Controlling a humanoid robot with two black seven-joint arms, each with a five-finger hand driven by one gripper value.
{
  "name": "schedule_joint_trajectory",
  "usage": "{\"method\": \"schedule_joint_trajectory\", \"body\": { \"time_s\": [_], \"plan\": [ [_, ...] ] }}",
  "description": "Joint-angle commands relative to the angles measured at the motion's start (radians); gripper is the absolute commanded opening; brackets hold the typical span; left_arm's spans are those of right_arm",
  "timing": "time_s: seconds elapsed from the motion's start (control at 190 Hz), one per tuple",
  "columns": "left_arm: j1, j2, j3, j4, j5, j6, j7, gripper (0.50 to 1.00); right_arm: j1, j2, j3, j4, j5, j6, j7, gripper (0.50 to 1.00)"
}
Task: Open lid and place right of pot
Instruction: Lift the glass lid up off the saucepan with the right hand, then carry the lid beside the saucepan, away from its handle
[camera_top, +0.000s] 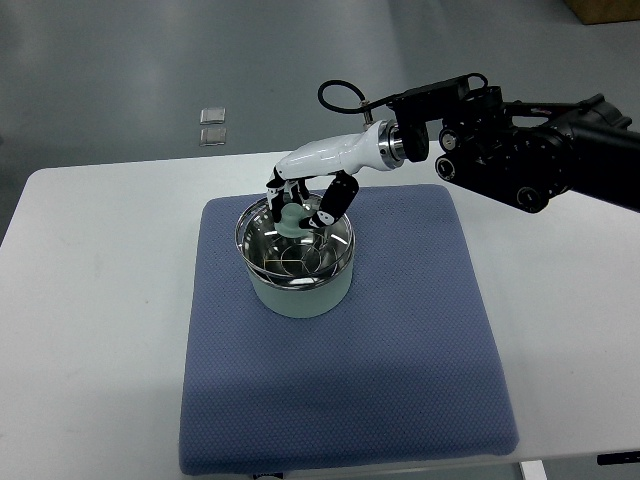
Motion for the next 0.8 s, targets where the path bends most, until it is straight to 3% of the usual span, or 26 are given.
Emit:
{"method": "schedule_joint_trajectory", "body": {
  "time_s": [0.0,0.362,0.793],
  "plan": [
    [0.000,0.000,0.000,-0.001,0.000,0.000,0.000,1.000,0.011,-0.010,0.006,0.005,0.002,0.014,0.000,0.500],
    [0.000,0.000,0.000,-0.004,0.000,0.000,0.000,1.000,0.060,-0.041,0.016,0.005,0.028,0.055,0.000,0.500],
    [0.000,0.000,0.000,-0.007,0.000,0.000,0.002,1.000,0.035,-0.159,0.010,0.005,0.025,0.063,0.020,0.500]
  ]
}}
